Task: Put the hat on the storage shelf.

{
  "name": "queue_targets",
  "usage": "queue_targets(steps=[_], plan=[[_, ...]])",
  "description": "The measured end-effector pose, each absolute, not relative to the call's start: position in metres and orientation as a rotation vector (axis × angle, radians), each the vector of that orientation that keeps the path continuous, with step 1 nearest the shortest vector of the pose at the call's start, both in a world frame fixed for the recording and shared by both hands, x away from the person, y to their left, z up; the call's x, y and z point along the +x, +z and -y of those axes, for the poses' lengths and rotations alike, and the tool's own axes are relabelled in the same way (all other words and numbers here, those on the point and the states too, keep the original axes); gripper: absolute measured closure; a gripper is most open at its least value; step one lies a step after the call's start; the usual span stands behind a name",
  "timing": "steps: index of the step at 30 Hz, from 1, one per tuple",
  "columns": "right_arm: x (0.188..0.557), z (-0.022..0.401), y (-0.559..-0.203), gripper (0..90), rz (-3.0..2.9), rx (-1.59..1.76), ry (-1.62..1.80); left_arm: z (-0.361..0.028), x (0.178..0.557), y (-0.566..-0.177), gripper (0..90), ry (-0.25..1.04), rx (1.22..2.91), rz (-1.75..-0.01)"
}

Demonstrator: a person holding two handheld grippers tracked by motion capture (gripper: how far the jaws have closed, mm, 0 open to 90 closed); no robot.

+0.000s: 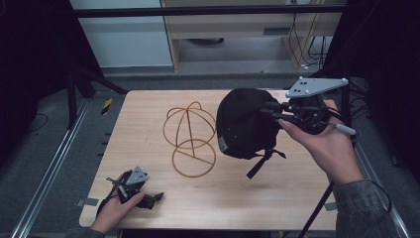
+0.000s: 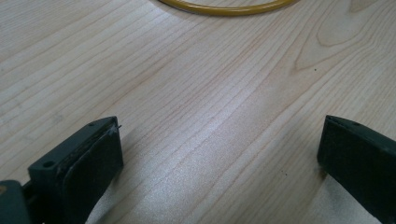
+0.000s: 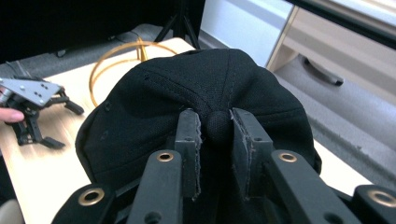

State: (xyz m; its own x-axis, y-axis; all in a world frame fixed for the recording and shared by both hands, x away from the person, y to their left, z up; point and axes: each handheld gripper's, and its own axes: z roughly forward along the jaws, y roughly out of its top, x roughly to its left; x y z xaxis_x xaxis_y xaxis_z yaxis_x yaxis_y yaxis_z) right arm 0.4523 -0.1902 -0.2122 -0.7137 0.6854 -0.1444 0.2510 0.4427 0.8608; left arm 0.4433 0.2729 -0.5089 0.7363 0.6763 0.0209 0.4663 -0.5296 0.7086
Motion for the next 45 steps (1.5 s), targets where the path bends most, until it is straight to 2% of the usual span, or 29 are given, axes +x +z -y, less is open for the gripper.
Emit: queue_targets(steps=[15,45], plan=[[0.454,0.158,-0.188,73.5,-2.24,0.686,1.178,-0.273,0.443,-0.509,0.0,0.383,2.228,-0.858],[0.473,0.119,-0.175,73.6,-2.206,0.642,1.247,-0.273,0.443,-0.509,0.0,0.384,2.23,-0.856]])
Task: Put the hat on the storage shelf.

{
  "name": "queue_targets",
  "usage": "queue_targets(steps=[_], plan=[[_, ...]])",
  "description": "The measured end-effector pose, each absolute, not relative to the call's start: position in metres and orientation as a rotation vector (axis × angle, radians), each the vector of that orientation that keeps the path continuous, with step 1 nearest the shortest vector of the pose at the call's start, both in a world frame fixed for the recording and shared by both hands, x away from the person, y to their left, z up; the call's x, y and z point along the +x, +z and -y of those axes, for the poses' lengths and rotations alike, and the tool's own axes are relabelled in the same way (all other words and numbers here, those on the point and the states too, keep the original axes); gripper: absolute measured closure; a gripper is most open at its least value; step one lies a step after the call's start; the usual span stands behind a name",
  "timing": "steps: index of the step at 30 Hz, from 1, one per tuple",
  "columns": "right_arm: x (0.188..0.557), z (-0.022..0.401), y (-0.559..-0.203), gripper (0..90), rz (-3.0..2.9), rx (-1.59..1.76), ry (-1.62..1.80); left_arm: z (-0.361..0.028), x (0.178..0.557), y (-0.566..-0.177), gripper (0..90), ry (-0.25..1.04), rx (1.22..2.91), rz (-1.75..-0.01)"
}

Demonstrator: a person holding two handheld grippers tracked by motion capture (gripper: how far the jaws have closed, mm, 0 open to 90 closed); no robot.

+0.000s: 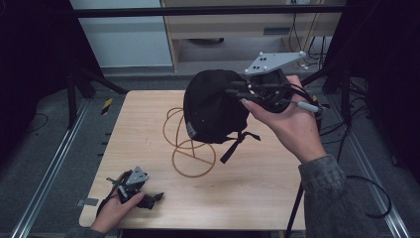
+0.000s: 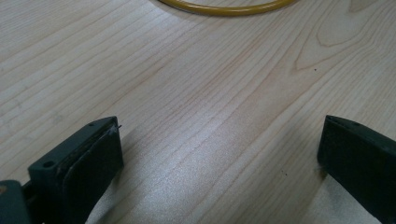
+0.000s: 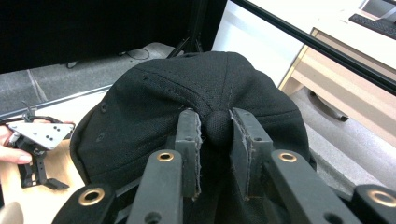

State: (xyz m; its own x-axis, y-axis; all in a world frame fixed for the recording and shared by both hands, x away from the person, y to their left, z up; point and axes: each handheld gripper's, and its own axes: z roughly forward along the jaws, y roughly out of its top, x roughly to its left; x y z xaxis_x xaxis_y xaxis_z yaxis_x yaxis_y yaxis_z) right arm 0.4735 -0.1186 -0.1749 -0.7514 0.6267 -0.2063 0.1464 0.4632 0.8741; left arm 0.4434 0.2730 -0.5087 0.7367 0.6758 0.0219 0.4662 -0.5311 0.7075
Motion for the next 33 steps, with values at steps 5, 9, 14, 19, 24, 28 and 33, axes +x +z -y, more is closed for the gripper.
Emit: queue_targets(steps=[5,9,14,19,24,28,33], plan=[[0.482,0.111,-0.176,73.6,-2.211,0.645,1.255,-0.273,0.443,-0.509,0.0,0.384,2.23,-0.856],[0.493,0.101,-0.179,73.6,-2.233,0.641,1.25,-0.273,0.443,-0.509,0.0,0.383,2.232,-0.855],[0.502,0.089,-0.183,73.5,-2.257,0.649,1.248,-0.273,0.443,-0.509,0.0,0.384,2.232,-0.855],[0.511,0.076,-0.189,73.5,-2.276,0.648,1.251,-0.273,0.443,-0.509,0.0,0.384,2.232,-0.855],[0.517,0.065,-0.193,73.5,-2.296,0.642,1.244,-0.273,0.443,-0.509,0.0,0.383,2.232,-0.855],[0.52,0.056,-0.197,73.5,-2.318,0.633,1.236,-0.273,0.444,-0.509,0.0,0.383,2.232,-0.853],[0.524,0.047,-0.202,73.5,-2.336,0.622,1.224,-0.273,0.444,-0.509,0.0,0.38,2.232,-0.853]])
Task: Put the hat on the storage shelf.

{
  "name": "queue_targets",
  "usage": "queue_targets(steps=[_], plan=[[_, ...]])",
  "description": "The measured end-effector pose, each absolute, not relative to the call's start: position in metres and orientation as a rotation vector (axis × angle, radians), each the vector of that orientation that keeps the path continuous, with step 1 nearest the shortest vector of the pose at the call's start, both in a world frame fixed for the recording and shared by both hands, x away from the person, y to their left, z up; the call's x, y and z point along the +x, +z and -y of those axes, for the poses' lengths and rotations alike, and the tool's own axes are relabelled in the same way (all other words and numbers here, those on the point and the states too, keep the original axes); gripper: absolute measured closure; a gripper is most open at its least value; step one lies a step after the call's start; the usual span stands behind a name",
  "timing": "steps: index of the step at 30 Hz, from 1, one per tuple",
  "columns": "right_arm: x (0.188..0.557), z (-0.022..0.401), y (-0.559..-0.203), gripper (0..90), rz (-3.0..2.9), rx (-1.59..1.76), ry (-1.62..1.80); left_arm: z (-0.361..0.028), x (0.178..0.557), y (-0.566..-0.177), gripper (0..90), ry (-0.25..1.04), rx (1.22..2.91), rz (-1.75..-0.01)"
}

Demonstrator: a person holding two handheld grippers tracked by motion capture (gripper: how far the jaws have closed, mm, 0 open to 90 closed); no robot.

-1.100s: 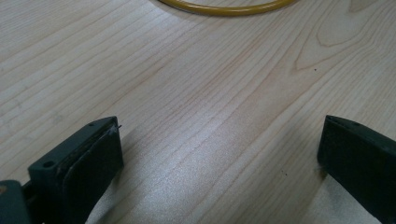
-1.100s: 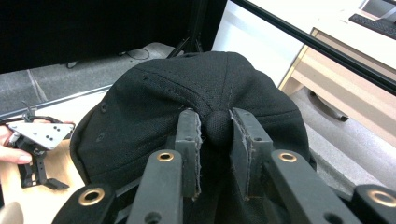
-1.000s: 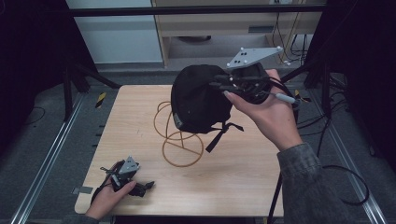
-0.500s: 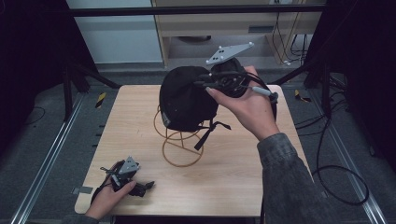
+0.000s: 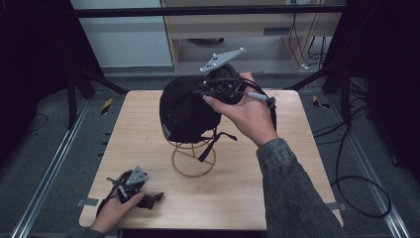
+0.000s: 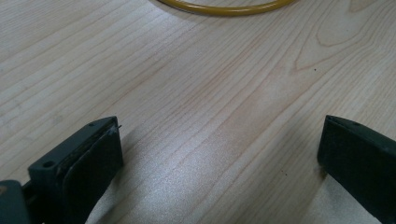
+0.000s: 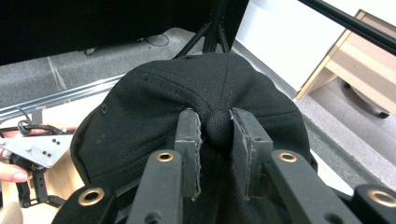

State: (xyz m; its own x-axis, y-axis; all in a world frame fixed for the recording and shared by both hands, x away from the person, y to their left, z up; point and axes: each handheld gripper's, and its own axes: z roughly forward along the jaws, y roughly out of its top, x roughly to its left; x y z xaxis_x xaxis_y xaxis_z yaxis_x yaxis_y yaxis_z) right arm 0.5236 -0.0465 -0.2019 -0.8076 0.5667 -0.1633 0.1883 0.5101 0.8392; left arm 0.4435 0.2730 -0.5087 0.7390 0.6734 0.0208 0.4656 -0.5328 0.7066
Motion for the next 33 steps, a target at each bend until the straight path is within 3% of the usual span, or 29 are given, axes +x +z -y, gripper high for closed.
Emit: queue_targets(steps=[33], plan=[[0.537,0.016,-0.223,73.4,-2.405,0.601,1.166,-0.273,0.444,-0.509,0.0,0.381,2.233,-0.85]])
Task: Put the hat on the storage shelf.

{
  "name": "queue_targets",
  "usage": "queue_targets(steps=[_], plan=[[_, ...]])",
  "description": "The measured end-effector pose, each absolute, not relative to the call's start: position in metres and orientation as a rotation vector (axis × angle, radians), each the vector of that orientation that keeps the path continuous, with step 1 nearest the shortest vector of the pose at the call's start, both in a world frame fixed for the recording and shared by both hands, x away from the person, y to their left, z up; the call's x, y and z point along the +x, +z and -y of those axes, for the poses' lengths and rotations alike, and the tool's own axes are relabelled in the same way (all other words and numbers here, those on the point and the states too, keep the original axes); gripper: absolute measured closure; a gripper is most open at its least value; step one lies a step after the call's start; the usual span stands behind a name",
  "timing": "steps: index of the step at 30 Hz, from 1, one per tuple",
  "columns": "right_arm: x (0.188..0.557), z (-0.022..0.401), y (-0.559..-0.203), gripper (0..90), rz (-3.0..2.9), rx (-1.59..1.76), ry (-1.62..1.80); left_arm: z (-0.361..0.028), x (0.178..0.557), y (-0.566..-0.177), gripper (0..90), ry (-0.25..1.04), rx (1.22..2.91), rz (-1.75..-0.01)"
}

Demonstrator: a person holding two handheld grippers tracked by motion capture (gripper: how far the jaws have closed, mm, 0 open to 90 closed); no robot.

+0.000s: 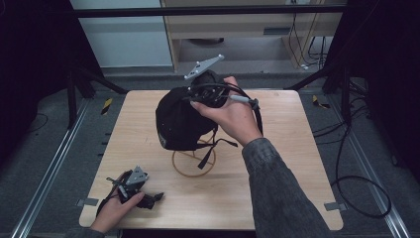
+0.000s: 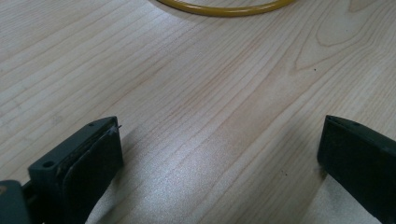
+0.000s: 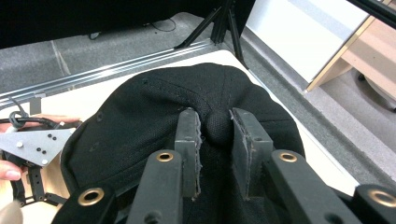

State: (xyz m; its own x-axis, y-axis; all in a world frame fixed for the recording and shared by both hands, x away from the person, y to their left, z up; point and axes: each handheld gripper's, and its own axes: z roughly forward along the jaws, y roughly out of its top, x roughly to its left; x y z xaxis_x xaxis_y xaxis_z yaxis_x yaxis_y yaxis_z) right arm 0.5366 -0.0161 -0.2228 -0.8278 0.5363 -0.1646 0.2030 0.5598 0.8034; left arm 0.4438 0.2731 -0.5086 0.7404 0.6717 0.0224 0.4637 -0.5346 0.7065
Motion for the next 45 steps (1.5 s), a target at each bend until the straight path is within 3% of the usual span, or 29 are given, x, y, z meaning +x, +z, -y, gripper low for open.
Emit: queue_targets(steps=[45], plan=[[0.55,0.002,-0.246,72.1,-2.456,0.649,1.099,-0.273,0.444,-0.509,0.0,0.379,2.233,-0.851]])
